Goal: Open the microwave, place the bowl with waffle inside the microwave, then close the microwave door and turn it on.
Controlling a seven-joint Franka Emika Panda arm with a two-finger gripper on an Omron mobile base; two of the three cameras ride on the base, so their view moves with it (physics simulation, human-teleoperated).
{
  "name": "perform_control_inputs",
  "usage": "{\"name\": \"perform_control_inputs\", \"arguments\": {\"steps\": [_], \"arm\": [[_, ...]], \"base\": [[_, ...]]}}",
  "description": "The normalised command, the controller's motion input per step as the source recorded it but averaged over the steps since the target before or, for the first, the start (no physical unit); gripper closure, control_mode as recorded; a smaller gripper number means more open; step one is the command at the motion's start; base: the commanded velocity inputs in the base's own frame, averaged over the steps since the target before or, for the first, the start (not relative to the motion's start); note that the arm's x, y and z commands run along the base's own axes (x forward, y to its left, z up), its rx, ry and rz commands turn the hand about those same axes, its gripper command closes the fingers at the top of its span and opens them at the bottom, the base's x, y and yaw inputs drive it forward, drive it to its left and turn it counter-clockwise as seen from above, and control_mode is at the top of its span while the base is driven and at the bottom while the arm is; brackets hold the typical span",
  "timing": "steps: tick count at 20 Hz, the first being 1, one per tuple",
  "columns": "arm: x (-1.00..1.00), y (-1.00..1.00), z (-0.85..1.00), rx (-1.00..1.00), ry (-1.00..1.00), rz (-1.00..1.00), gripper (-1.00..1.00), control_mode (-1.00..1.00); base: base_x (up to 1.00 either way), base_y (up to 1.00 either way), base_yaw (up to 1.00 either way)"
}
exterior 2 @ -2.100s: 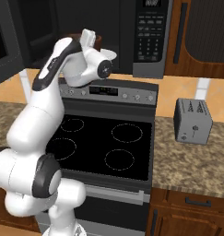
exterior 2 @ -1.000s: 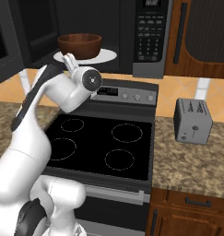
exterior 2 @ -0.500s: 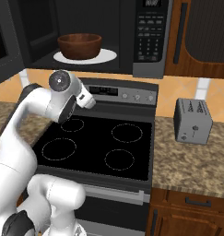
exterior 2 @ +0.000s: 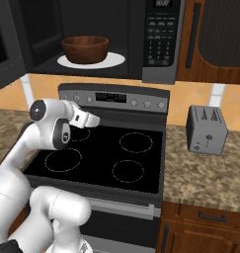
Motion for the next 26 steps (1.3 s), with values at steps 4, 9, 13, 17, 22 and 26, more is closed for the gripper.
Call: {"name": "perform_control_inputs", "arguments": {"steps": [4, 9, 13, 17, 22, 26], "arm": [[0.00, 0.03, -0.33, -0.25, -0.06, -0.04, -1.00, -1.00], [-0.12, 0.25, -0.01, -0.08, -0.05, -0.06, -1.00, -1.00], [-0.43, 0.44, 0.01, -0.05, -0.07, -0.09, -1.00, -1.00], [-0.80, 0.46, 0.16, 0.00, -0.14, -0.08, -1.00, -1.00], [-0.91, 0.41, 0.11, 0.00, -0.16, -0.07, -1.00, -1.00], [-0.75, 0.25, 0.04, 0.00, -0.12, -0.03, -1.00, -1.00]], "base": [[0.00, 0.00, 0.00], [0.00, 0.00, 0.00], [0.00, 0.00, 0.00], [0.00, 0.00, 0.00], [0.00, 0.00, 0.00], [0.00, 0.00, 0.00]]}}
